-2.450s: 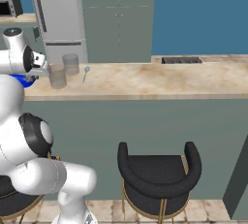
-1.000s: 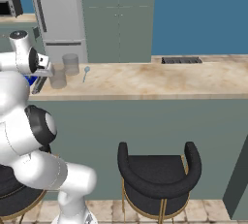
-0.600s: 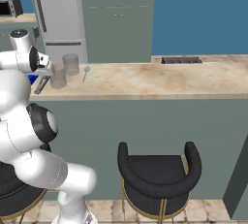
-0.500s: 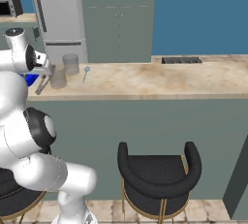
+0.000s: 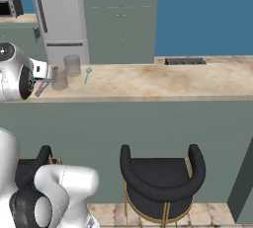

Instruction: Take the tongs from the drawer on the left and place them on the dining counter next to the tray containing the kebab skewer.

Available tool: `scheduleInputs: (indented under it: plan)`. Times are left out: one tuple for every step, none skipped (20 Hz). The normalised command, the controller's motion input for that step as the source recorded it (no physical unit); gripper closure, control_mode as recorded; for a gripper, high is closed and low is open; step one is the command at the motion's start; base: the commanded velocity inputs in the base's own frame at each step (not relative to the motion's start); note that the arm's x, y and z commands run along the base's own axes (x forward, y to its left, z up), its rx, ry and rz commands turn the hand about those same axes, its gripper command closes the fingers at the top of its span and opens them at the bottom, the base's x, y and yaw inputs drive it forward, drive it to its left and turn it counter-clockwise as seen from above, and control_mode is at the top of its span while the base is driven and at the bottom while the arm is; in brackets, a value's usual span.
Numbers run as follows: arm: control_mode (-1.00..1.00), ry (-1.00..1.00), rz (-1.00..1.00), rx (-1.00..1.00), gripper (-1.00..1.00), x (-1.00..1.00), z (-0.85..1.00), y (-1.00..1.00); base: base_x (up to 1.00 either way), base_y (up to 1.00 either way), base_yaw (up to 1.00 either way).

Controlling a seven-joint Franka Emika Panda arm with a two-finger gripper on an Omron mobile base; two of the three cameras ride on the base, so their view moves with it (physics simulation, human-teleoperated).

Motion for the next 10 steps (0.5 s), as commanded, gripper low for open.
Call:
scheduleInputs:
  plan:
    - [-1.0, -0.39, 0.0, 0.11, -1.0, -1.0, 0.04, -1.0, 0.0, 0.0, 0.0]
    - [-1.0, -0.39, 0.0, 0.09, -1.0, -1.0, 0.01, -1.0, 0.0, 0.0, 0.0]
    - [-1.0, -0.38, 0.0, 0.09, -1.0, -1.0, 0.0, -1.0, 0.0, 0.0, 0.0]
    - [-1.0, -0.37, 0.0, 0.08, -1.0, -1.0, 0.0, -1.0, 0.0, 0.0, 0.0]
    - [-1.0, -0.34, 0.0, 0.07, -1.0, -1.0, 0.0, -1.0, 0.0, 0.0, 0.0]
    - [-1.0, -0.32, 0.0, 0.07, -1.0, -1.0, 0.03, -1.0, 0.0, 0.0, 0.0]
    - [-1.0, -0.32, 0.0, 0.07, -1.0, -1.0, 0.09, -1.0, 0.0, 0.0, 0.0]
    - [-1.0, -0.3, 0.0, 0.09, -1.0, -1.0, 0.32, -1.0, 0.0, 0.0, 0.0]
    - [-1.0, -0.31, 0.0, 0.11, -1.0, -1.0, 0.43, -1.0, 0.0, 0.0, 0.0]
    - [-1.0, -0.32, 0.0, 0.13, -1.0, -1.0, 0.64, -0.98, 0.0, 0.0, 0.0]
